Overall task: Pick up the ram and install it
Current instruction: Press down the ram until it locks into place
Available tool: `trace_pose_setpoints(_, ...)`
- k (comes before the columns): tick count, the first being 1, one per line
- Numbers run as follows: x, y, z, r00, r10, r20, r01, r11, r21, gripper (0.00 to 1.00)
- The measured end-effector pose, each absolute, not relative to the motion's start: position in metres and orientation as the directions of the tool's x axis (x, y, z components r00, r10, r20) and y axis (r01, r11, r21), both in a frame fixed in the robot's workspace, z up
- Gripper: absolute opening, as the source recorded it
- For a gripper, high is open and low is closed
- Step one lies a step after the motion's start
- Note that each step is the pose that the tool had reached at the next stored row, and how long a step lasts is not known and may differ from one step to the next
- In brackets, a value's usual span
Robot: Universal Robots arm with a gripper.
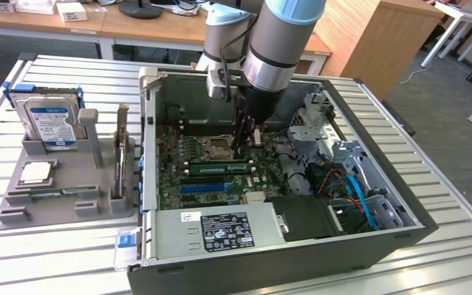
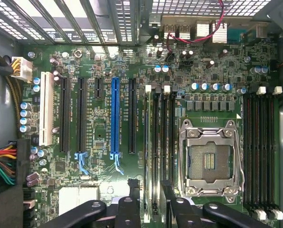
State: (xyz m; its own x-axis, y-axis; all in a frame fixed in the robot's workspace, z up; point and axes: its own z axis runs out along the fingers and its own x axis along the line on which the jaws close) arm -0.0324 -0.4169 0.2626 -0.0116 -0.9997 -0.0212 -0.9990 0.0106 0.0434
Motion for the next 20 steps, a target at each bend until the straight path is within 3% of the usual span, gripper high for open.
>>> trace_pose_setpoints(4, -0.0324, -0.4169, 0.2626, -0.012, -1.0, -0.021, -0.999, 0.011, 0.043, 0.29)
trace_pose_setpoints(6, -0.0324, -0.4169, 0.2626, -0.012, -1.0, -0.021, -0.999, 0.011, 0.043, 0.17)
trace_pose_setpoints(8, -0.0324, -0.4169, 0.2626, -0.012, -1.0, -0.021, -0.999, 0.011, 0.043, 0.11)
trace_pose_setpoints(20, -0.0232, -0.4169, 0.2626, -0.012, -1.0, -0.021, -0.999, 0.011, 0.043, 0.11)
